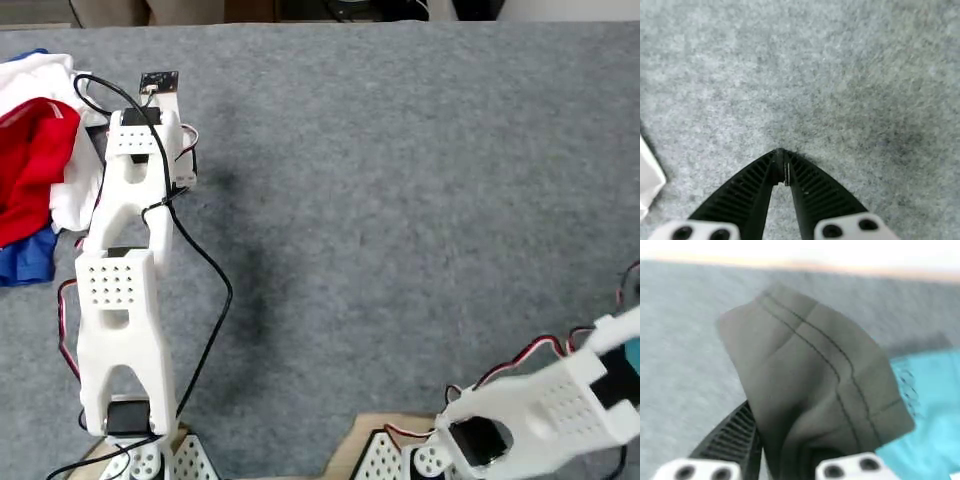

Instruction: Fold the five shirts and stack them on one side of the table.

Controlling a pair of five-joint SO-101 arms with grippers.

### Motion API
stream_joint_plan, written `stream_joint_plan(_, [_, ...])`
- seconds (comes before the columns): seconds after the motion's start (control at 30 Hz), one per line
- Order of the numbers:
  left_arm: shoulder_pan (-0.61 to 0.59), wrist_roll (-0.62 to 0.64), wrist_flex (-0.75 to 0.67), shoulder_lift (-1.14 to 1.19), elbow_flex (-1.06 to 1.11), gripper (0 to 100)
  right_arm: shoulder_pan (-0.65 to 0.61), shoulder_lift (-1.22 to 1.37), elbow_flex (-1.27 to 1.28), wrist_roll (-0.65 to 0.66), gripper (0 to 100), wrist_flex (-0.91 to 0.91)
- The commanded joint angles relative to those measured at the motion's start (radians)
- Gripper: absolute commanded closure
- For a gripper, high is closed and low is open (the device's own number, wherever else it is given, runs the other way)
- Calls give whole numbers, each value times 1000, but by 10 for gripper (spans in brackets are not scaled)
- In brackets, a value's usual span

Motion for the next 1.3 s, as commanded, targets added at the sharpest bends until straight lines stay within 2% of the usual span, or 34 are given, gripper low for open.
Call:
stream_joint_plan(0.0, [40,-9,3,-1,-25,980,-35,-2,-82,-14,994,-18])
stream_joint_plan(0.17, [40,-9,3,-1,-25,980,35,13,-7,-8,994,8])
stream_joint_plan(0.3, [40,-9,3,-1,-25,980,133,47,122,-5,994,29])
stream_joint_plan(0.4, [40,-9,3,-1,-25,980,213,87,211,49,994,25])
stream_joint_plan(0.57, [40,-9,3,-1,-25,980,329,128,237,72,993,25])
stream_joint_plan(0.8, [40,-9,2,-1,-26,980,440,131,245,187,992,32])
stream_joint_plan(1.0, [41,-9,2,-1,-26,980,460,134,254,339,988,41])
stream_joint_plan(1.1, [43,-9,2,-1,-26,980,460,134,265,373,930,61])
stream_joint_plan(1.27, [43,-11,3,-1,-28,980,456,128,259,396,707,124])
